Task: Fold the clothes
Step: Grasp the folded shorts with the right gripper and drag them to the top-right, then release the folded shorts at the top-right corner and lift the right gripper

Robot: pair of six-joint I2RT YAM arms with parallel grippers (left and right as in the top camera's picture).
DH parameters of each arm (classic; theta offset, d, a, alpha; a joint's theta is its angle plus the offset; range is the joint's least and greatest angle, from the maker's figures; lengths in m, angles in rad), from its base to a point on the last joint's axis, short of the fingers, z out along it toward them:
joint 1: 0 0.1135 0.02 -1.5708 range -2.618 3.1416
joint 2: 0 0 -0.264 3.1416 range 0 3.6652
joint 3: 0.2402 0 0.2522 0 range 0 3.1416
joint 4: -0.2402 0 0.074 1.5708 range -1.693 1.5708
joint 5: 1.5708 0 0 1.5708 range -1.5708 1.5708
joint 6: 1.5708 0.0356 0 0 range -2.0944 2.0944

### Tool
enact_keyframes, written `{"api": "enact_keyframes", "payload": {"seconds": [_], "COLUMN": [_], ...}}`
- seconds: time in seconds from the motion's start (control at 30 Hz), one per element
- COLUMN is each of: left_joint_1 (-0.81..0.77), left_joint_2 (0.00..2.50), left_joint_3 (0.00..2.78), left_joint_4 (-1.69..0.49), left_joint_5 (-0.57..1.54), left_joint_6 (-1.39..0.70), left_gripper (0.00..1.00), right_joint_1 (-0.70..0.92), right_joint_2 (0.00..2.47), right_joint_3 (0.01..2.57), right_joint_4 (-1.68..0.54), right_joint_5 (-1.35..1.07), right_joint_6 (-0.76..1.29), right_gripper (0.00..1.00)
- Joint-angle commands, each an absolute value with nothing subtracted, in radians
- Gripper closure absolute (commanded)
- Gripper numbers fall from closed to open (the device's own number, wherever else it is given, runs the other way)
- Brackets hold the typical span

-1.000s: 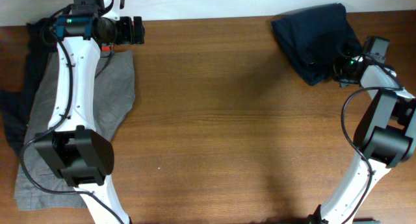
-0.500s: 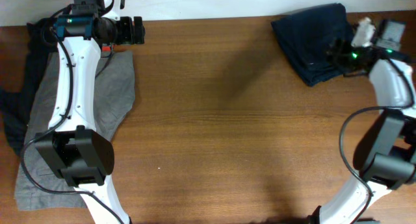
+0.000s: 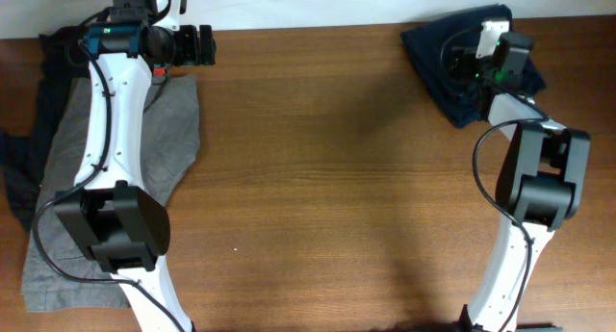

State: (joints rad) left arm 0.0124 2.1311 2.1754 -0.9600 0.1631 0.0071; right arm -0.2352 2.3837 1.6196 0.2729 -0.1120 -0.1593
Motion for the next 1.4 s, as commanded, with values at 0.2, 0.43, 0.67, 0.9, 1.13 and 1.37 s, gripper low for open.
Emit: {"api": "enact_keyframes", "payload": {"seconds": [0.2, 0.43, 0.67, 0.9, 1.13, 1.37], "left_joint_1": [0.002, -0.025, -0.039, -0.039, -0.039, -0.039], "left_joint_2": [2.145, 2.146, 2.171, 2.193, 2.193, 2.193], "left_joint_3": [2.193, 2.193, 2.193, 2.193, 2.193, 2.193], "left_joint_4": [-0.954, -0.95, -0.951, -0.933, -0.904, -0.906], "left_joint_5": [0.159, 0.154, 0.149, 0.147, 0.128, 0.13], "left_joint_6": [0.027, 0.027, 0.027, 0.028, 0.027, 0.027], "left_gripper": [0.01, 0.01, 0.01, 0.01, 0.01, 0.01], "right_joint_1": [-0.3, -0.381, -0.409, -0.372, -0.36, -0.359], "right_joint_2": [2.476, 2.476, 2.476, 2.475, 2.373, 2.014], "right_joint_3": [1.621, 1.621, 1.621, 1.628, 1.644, 1.657], "right_joint_4": [0.124, -0.099, -0.162, -0.09, -0.105, -0.219], "right_joint_5": [-0.066, -0.033, -0.021, -0.094, -0.097, -0.098], "right_joint_6": [0.011, 0.139, 0.226, 0.101, 0.08, 0.003], "right_gripper": [0.01, 0.01, 0.01, 0.01, 0.01, 0.01]}}
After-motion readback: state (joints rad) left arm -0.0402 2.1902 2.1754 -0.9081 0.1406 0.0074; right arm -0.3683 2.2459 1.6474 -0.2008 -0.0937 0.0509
